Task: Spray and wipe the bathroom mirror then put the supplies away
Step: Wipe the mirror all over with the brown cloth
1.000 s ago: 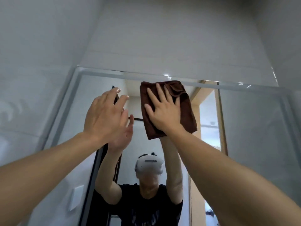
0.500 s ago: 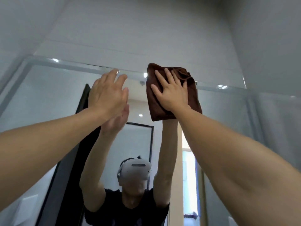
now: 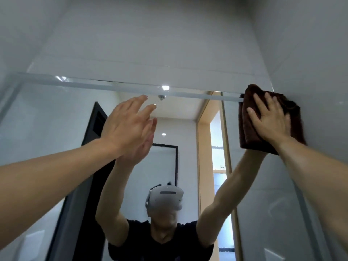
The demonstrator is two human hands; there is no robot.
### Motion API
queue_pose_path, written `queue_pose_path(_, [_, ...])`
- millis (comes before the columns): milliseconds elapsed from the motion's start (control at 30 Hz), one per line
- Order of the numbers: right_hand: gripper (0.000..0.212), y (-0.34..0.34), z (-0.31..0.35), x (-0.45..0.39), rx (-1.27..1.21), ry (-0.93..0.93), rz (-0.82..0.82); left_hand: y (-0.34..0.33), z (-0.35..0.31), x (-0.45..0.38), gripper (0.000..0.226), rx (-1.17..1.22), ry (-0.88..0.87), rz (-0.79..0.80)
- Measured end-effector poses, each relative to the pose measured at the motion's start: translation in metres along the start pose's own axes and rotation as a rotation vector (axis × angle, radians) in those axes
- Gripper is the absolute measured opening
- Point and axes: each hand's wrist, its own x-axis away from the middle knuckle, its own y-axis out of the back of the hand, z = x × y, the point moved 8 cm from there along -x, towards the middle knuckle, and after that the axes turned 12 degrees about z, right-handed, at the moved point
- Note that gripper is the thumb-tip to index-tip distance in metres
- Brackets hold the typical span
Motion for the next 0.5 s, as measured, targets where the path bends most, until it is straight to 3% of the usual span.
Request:
queue_pose_path(200, [0.063, -0.017, 0.067, 0.017, -0.049, -0.151, -0.022, 0.024, 0.079, 0.027, 0.051, -0.052, 0.112, 0.009])
queue_pose_path(367, [0.063, -0.04, 0.212, 0.046, -0.047, -0.046, -0.027, 0.043, 0.143, 0.045, 0.043, -0.08, 0.171, -0.036])
queue_pose_path(500, [0.064, -0.059, 0.333, 0.06, -0.071, 0.016, -0.024, 0.061, 0.182, 0.064, 0.052, -0.042, 0.235, -0.14])
